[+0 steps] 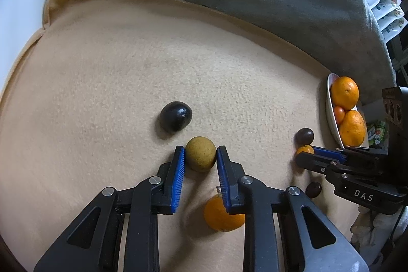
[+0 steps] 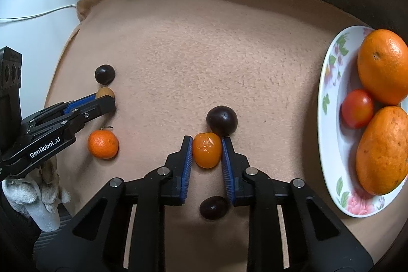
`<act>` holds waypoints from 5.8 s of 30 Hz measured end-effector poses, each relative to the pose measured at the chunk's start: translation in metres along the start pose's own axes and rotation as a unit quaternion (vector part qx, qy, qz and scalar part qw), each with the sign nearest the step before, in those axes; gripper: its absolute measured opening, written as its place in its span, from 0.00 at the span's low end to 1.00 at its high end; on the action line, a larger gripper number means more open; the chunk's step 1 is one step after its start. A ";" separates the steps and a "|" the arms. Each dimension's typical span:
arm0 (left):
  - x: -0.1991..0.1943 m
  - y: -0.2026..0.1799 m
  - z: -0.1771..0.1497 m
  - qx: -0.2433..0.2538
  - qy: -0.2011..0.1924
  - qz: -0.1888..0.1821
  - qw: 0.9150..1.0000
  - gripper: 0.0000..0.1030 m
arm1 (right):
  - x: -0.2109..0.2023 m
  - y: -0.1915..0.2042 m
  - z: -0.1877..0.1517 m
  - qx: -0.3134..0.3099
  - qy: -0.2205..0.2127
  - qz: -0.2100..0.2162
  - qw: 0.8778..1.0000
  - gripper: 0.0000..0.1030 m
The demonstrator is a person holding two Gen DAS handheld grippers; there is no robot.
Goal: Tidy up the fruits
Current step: 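Close the left gripper on a brown longan while the right gripper grasps a small kumquat, then carry the longan in the left gripper while the right gripper carries the kumquat to the plate, then open the left gripper on the plate while the right gripper releases the kumquat there, then withdraw both grippers from the plate toward the mandarin and grapes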
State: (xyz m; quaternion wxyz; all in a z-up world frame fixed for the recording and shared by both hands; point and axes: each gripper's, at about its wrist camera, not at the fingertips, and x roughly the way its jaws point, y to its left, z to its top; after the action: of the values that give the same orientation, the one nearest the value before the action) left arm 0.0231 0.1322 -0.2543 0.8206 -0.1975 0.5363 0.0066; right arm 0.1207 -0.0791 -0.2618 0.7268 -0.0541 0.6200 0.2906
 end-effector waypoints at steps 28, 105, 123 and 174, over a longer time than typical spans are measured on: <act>-0.034 -0.095 0.004 0.084 -0.036 -0.034 0.995 0.23 | -0.091 -0.044 -0.016 0.004 -0.083 -0.001 0.997 0.23; 0.021 -0.232 0.024 0.180 -0.014 -0.061 0.982 0.23 | -0.127 -0.186 -0.029 0.077 -0.125 -0.030 0.989 0.23; 0.023 -0.234 0.024 0.188 -0.019 -0.059 0.980 0.50 | -0.134 -0.191 -0.023 0.084 -0.140 -0.041 0.986 0.52; -0.039 -0.164 0.004 0.182 -0.046 -0.020 0.982 0.68 | -0.163 -0.108 -0.035 0.066 -0.184 -0.110 0.975 0.74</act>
State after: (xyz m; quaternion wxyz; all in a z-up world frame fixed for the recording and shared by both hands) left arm 0.0464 -0.0103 -0.1666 0.8666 -0.0553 0.4860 -0.0986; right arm 0.1327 -0.2413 -0.1481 0.8576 -0.0193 0.4841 0.1726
